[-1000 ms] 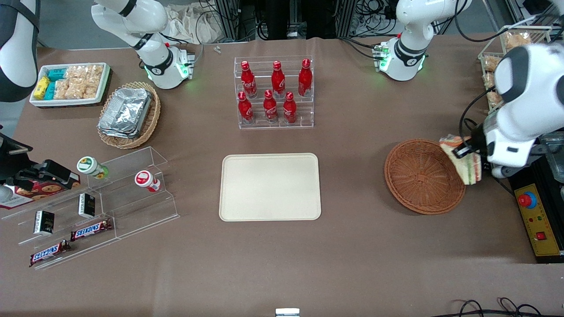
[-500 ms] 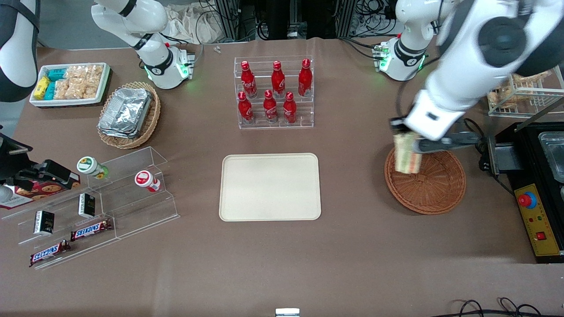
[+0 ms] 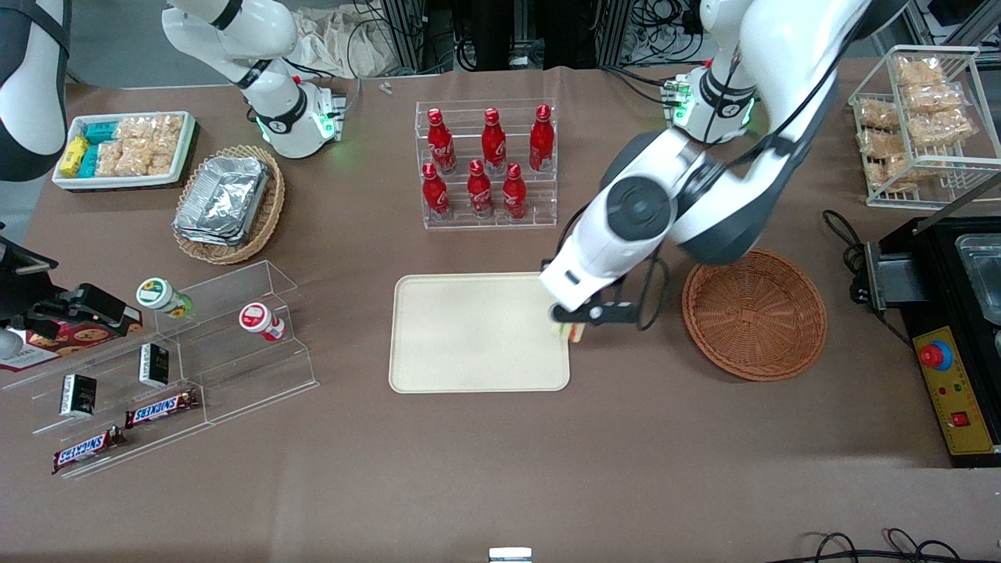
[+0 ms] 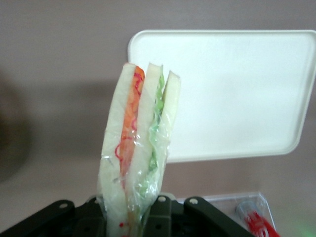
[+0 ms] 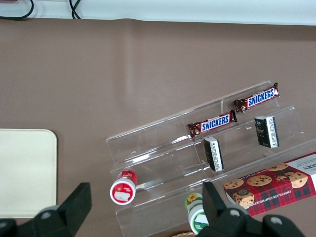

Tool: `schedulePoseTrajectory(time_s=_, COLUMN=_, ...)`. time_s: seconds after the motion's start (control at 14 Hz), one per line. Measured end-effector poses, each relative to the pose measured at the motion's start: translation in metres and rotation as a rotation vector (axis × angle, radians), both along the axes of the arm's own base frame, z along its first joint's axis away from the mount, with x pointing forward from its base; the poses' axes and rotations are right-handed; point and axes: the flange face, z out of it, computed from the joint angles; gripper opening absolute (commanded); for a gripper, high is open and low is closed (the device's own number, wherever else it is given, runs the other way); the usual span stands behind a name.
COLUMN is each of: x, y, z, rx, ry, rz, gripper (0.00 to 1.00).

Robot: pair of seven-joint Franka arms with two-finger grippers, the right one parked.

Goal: Place sandwich from basket to tray
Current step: 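Carry the sandwich over the cream tray with the left gripper, then lower the sandwich onto the tray and open the left gripper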

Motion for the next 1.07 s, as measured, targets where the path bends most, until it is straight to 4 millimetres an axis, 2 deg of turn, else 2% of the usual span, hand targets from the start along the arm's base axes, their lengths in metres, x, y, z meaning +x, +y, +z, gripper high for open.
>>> schedulePoseTrajectory(time_s=0.21, x=0.004, y=-0.030, z=-0.071, rx=-0.015, ry=-0.037, rz=0.008, gripper=0.00)
schedulePoseTrajectory(time_s=0.36, x=0.007, y=-0.037, z=-0.106, rx=-0.016, ry=-0.033, rz=0.052, gripper=0.00)
schedulePoseTrajectory(time_s=0.43, x=0.011, y=-0.037, z=-0.117, rx=-0.016, ry=-0.022, rz=0.088, gripper=0.00)
schedulePoseTrajectory(time_s=0.64, x=0.026, y=-0.026, z=-0.139, rx=0.002, ry=-0.006, rz=0.154, gripper=0.00)
schedulePoseTrajectory(time_s=1.0, x=0.024, y=-0.023, z=-0.162, rx=0.033, ry=0.010, rz=0.175, gripper=0.00)
schedulePoseTrajectory(time_s=1.07, x=0.023, y=-0.024, z=-0.167, rx=0.041, ry=0.010, rz=0.178, gripper=0.25)
